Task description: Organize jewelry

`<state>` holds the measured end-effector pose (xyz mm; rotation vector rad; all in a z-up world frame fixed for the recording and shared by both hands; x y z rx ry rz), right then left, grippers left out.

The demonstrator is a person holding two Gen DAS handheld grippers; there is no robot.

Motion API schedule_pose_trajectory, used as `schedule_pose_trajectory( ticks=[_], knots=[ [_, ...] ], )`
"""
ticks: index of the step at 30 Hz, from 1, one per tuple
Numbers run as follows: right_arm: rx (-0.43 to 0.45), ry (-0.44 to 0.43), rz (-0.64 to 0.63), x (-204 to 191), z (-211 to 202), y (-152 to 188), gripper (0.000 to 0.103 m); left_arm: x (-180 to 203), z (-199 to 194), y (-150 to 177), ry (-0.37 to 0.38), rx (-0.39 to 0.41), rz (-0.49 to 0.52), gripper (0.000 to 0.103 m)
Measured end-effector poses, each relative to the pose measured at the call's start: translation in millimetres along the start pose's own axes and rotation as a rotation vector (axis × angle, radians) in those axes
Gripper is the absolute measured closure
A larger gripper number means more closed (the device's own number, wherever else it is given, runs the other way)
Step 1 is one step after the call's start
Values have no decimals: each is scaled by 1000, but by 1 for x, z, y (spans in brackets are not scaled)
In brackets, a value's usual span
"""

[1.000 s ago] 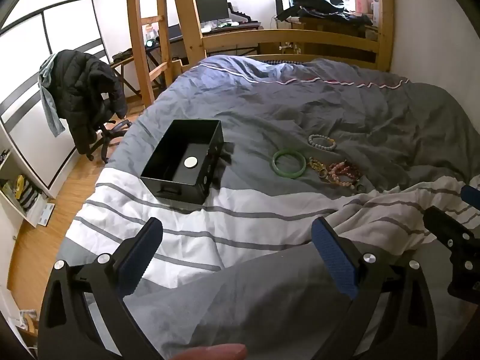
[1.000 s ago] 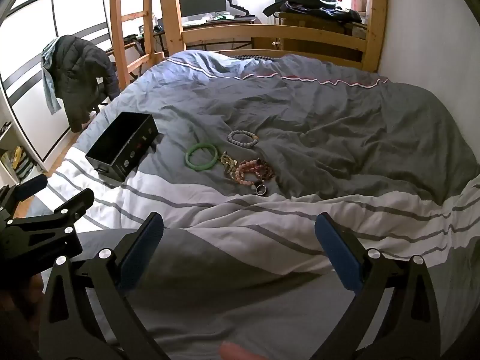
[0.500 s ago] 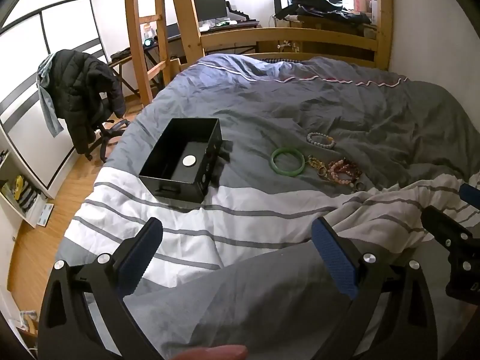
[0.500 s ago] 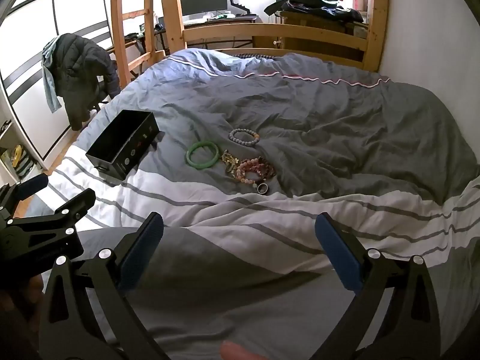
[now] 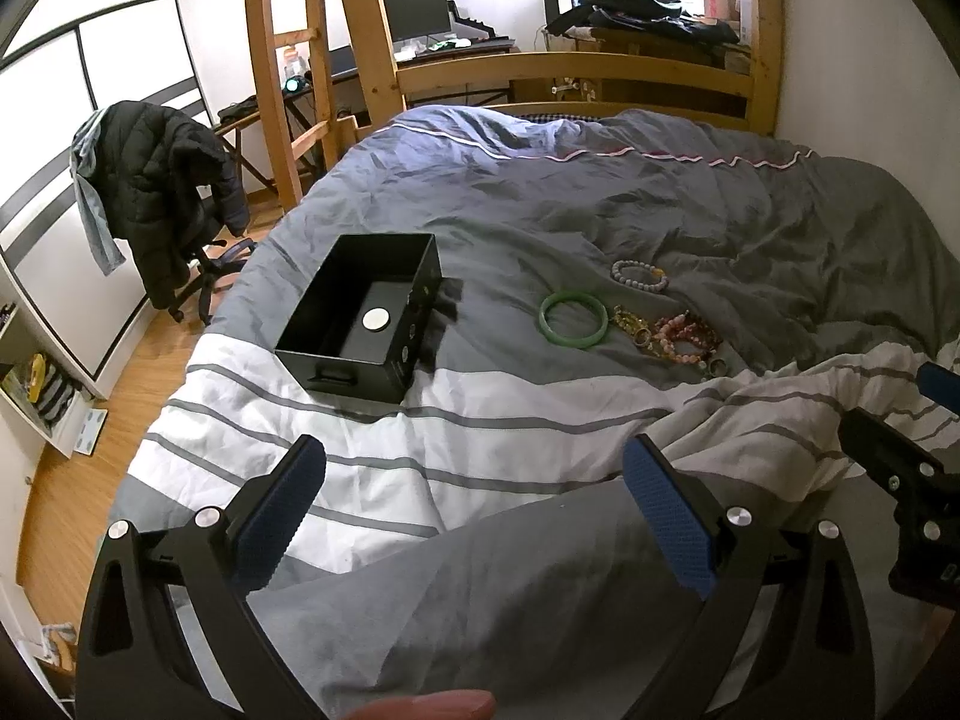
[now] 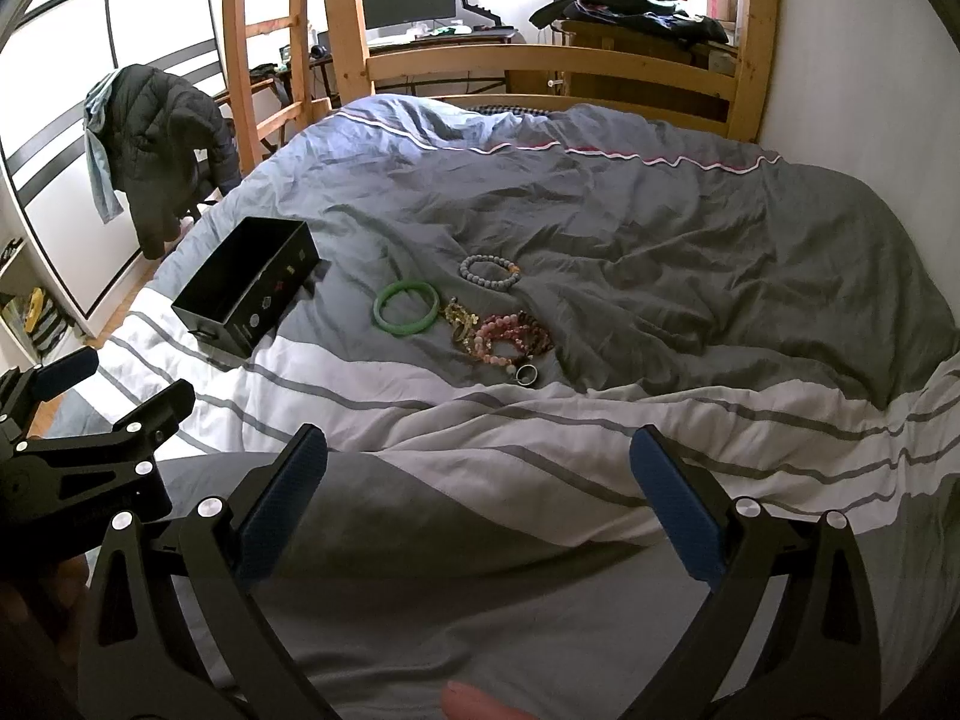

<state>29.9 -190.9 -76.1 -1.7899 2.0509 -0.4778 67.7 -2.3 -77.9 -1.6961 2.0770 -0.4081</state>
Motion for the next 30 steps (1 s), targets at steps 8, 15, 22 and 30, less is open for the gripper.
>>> schedule_pose_trajectory(
  ticks=[8, 15, 22, 30],
  knots=[
    [-3, 2, -1, 3, -4, -4, 3, 0, -1, 1, 9, -1, -6, 5],
    [-3, 1, 0, -2, 3, 2, 3, -1, -2, 0, 12, 0, -3, 5],
    [-4, 2, -1, -1, 3, 1, 3, 0, -3, 1, 11, 0, 0, 5],
    [16, -36, -14, -6, 4, 1, 3, 3, -3, 0, 16, -3, 4, 5]
  ],
)
Point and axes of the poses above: each gripper's, at about its wrist camera, not at the fingertips, and z roughly the way its jaws point, x to its right, y to its underside, the point moved 10 cm from there along z, roughly the way its jaws point, and after that the axes turned 13 degrees about -x, right-handed, at the moved point
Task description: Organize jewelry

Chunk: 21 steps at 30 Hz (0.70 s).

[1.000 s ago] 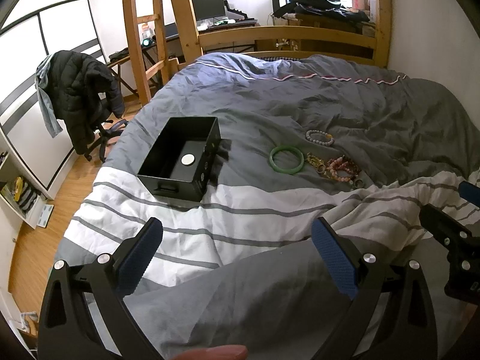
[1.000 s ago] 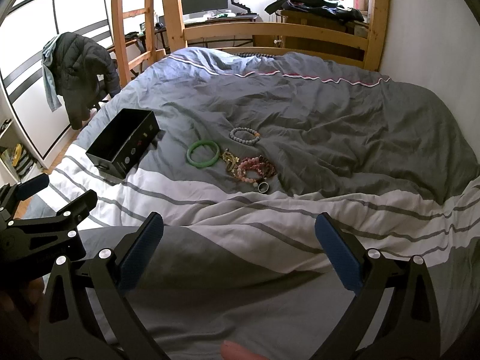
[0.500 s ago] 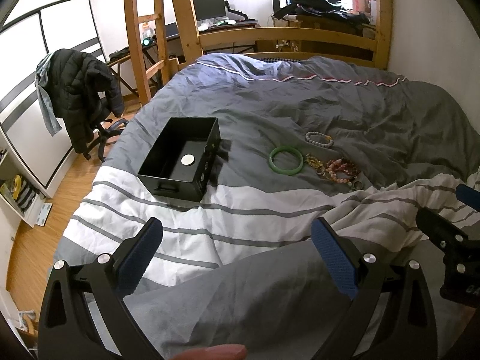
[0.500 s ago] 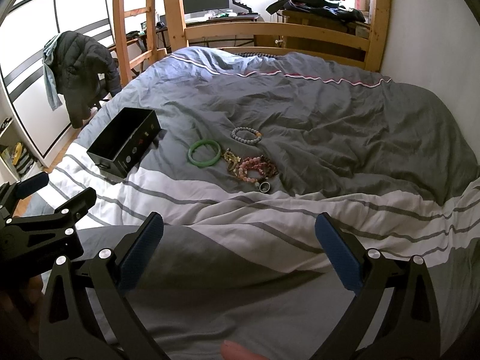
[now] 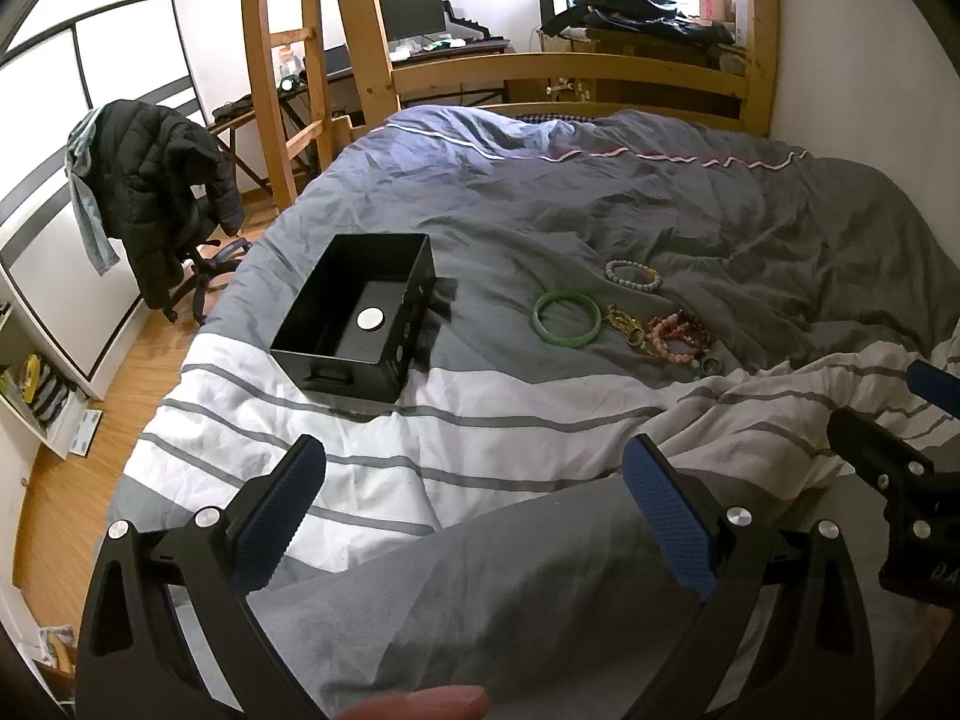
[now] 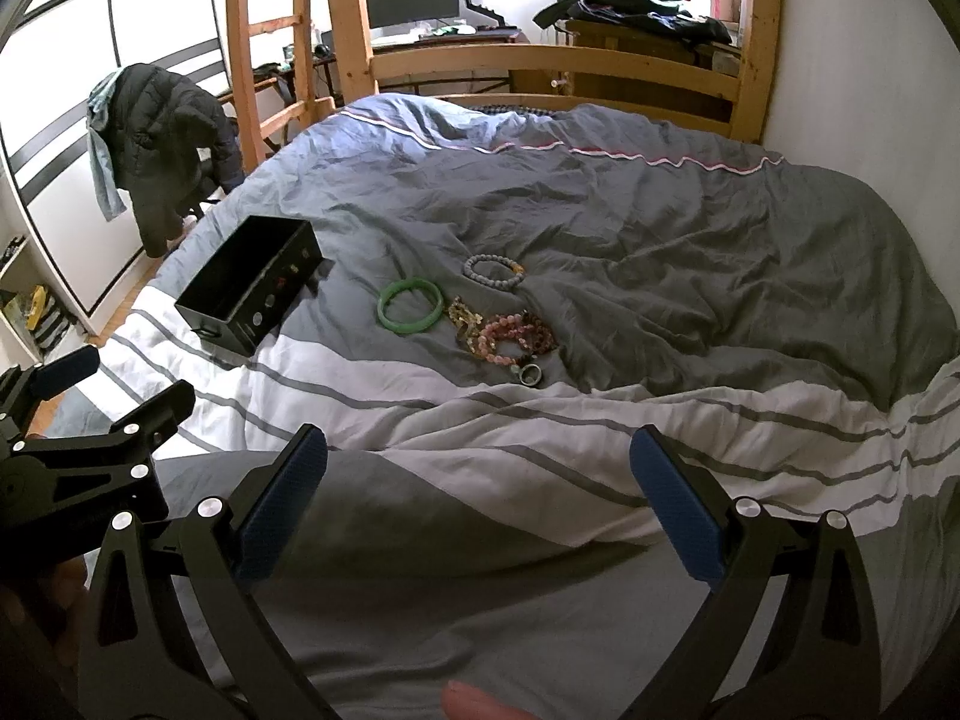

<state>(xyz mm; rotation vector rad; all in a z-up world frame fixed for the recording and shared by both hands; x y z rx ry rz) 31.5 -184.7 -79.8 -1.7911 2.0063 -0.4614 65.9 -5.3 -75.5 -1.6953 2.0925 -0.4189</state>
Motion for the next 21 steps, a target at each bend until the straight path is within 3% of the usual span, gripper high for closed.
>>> schedule_pose_trajectory(
  ticks=[5, 21],
  knots=[
    [1, -36, 9, 3, -2, -3, 3, 1, 1, 1, 10, -8, -8, 5],
    [-1, -27, 4, 5, -1, -4, 3, -3, 4, 1, 26, -19, -9, 5]
  ],
)
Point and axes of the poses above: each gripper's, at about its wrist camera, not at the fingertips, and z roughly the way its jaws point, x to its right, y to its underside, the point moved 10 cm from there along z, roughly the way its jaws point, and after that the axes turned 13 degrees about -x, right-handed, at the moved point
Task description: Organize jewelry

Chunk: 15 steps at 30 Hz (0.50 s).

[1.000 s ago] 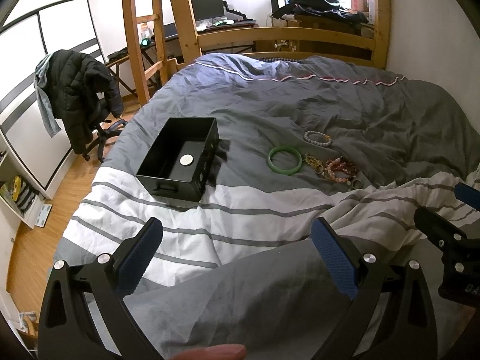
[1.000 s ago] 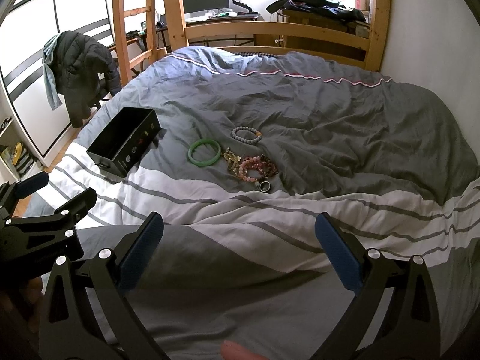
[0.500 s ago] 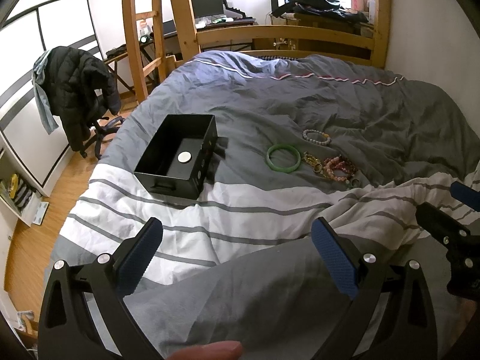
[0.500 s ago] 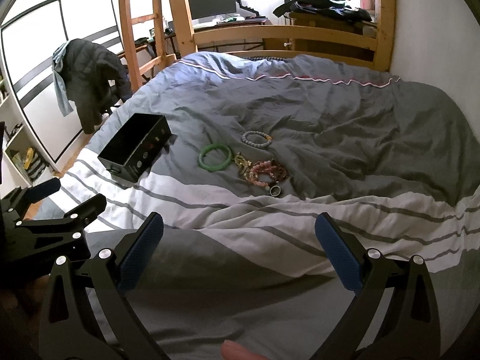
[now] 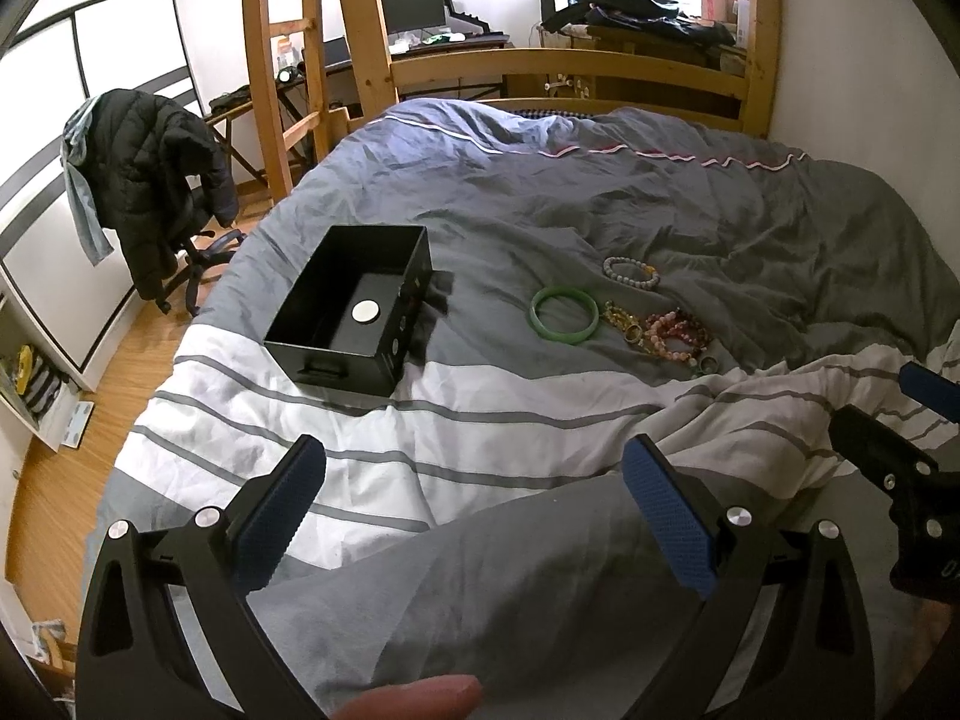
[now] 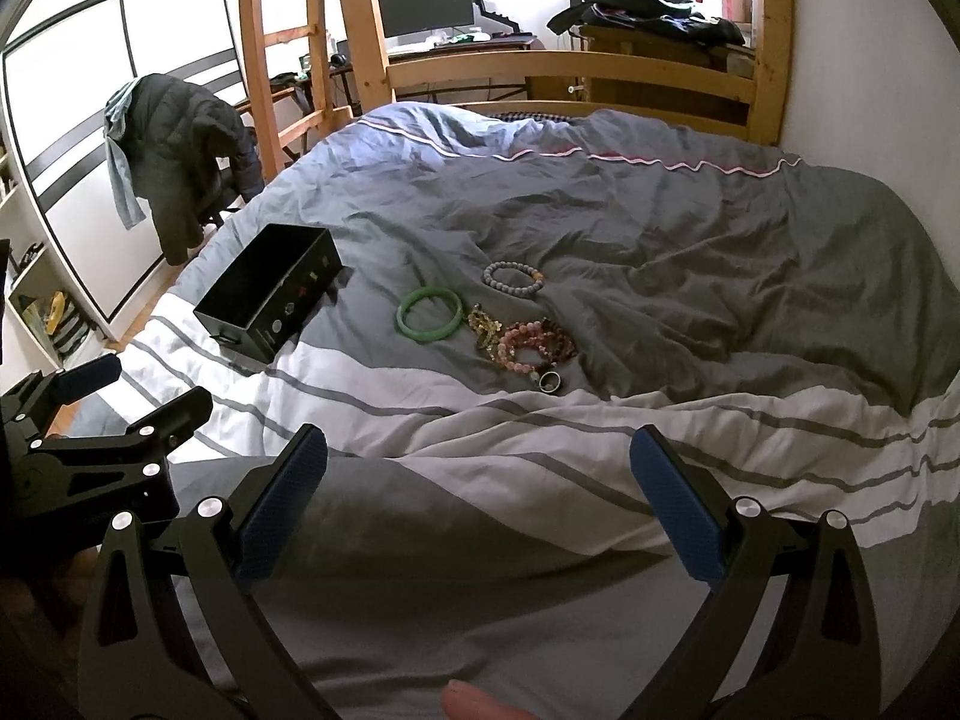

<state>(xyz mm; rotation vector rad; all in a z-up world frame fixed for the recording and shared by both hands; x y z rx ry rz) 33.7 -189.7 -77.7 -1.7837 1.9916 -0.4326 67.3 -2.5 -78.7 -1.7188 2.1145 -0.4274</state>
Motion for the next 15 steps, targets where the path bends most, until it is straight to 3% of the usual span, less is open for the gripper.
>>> schedule_pose_trajectory(
  ticks=[15],
  knots=[
    [14, 31, 2, 10, 17, -3, 3, -8, 15, -9, -18, 21, -29, 5]
  ],
)
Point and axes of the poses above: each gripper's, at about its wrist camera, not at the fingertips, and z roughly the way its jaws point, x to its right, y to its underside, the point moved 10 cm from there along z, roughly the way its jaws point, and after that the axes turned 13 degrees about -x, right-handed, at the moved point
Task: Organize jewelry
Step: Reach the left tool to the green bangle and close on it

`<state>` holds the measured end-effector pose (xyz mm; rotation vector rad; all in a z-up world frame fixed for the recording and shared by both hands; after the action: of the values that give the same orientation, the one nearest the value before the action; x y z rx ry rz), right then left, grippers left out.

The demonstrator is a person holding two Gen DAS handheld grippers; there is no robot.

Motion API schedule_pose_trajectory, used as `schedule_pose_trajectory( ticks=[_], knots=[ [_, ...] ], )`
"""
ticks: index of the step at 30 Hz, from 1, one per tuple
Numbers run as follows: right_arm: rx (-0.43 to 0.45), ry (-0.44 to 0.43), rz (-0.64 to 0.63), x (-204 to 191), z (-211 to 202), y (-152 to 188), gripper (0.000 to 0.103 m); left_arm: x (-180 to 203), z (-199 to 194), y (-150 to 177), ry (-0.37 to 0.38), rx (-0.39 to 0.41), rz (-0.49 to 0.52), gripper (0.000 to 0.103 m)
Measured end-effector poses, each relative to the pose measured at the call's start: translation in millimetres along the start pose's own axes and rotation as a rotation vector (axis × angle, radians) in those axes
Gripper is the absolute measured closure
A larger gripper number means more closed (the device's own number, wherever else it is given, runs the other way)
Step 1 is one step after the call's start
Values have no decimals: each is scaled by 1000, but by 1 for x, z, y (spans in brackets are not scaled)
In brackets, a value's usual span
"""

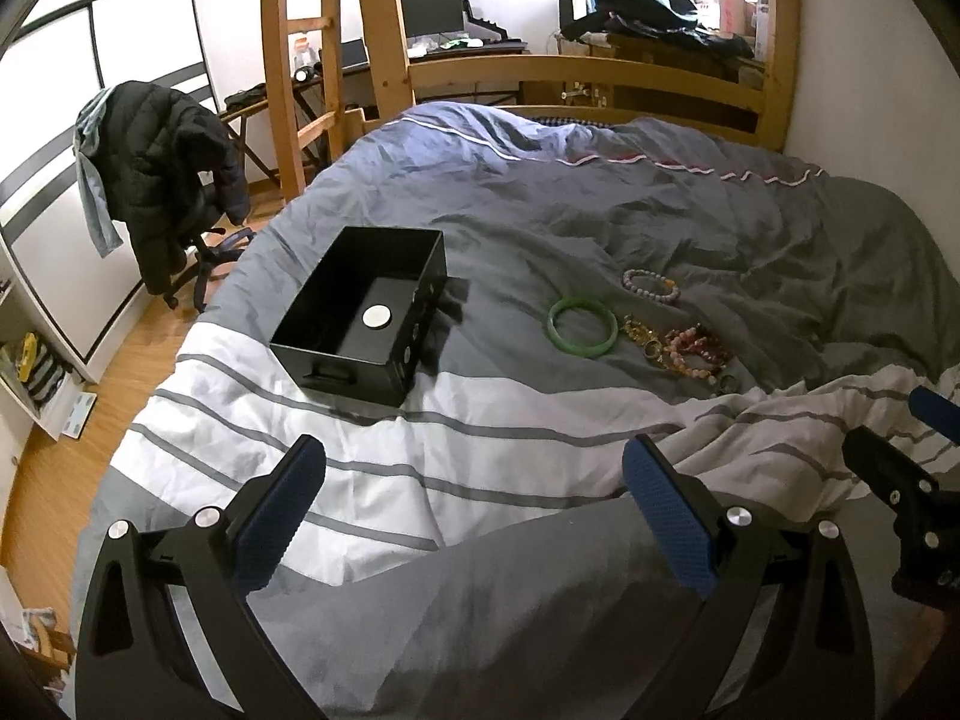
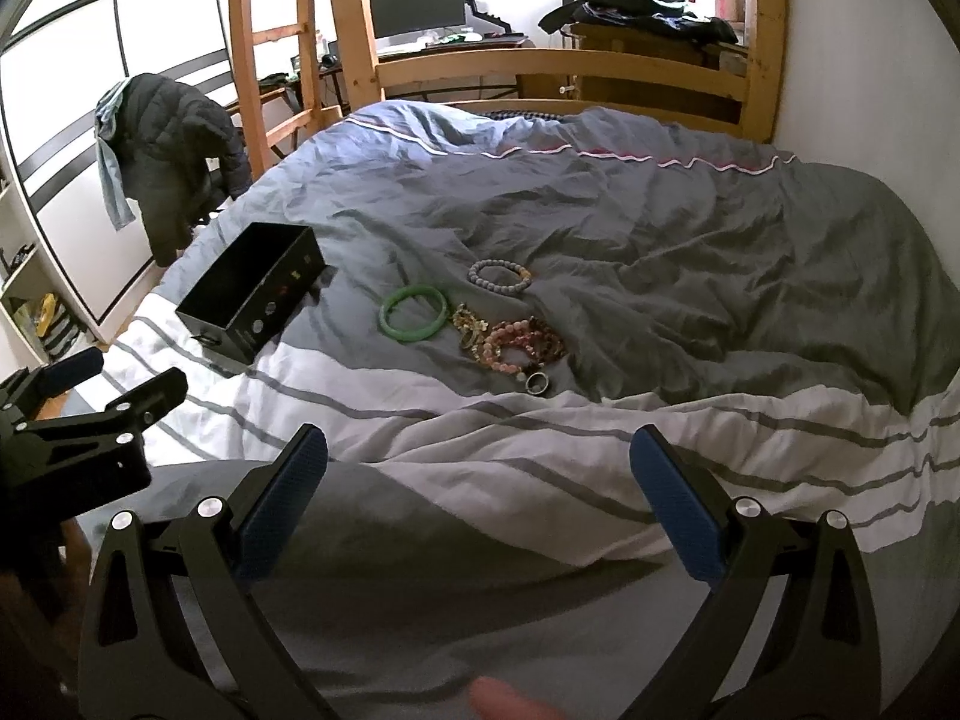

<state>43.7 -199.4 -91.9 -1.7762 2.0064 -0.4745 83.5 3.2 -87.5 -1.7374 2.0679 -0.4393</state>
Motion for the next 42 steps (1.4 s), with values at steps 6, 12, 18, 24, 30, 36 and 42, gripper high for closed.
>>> schedule_pose_trajectory(
  ticks=[6, 12, 18, 24, 30, 36, 42],
  knots=[
    [3, 13, 15, 9, 20, -6, 3, 13, 16, -9, 21, -5, 64, 5],
    [-28, -32, 51, 22, 49, -12, 6, 36, 47, -24, 127, -35, 110, 9],
    [-75, -50, 70, 32, 84, -25, 21, 54, 93, -41, 199, -98, 134, 23],
    [-115, -78, 55, 29, 120, -41, 26, 70, 132, -61, 242, -123, 169, 23],
    [-165, -91, 47, 23, 166, -58, 27, 82, 176, -76, 278, -167, 178, 29],
    [-211, -75, 32, 18, 205, -66, 33, 89, 211, -91, 254, -180, 194, 29],
    [-244, 17, -30, 15, 230, -59, 47, 99, 233, -92, 250, -194, 226, 27]
  ],
)
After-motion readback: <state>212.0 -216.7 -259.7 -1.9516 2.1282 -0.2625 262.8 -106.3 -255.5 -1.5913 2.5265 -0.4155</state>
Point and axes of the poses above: each gripper's, at about its wrist camera, not at the fingertips, and z roughly the way its jaws point, x to its right, y to its underside, the point moved 10 cm from there along z, roughly the way its jaws point, and after that the axes turned 13 degrees about -x, right-handed, at the moved point
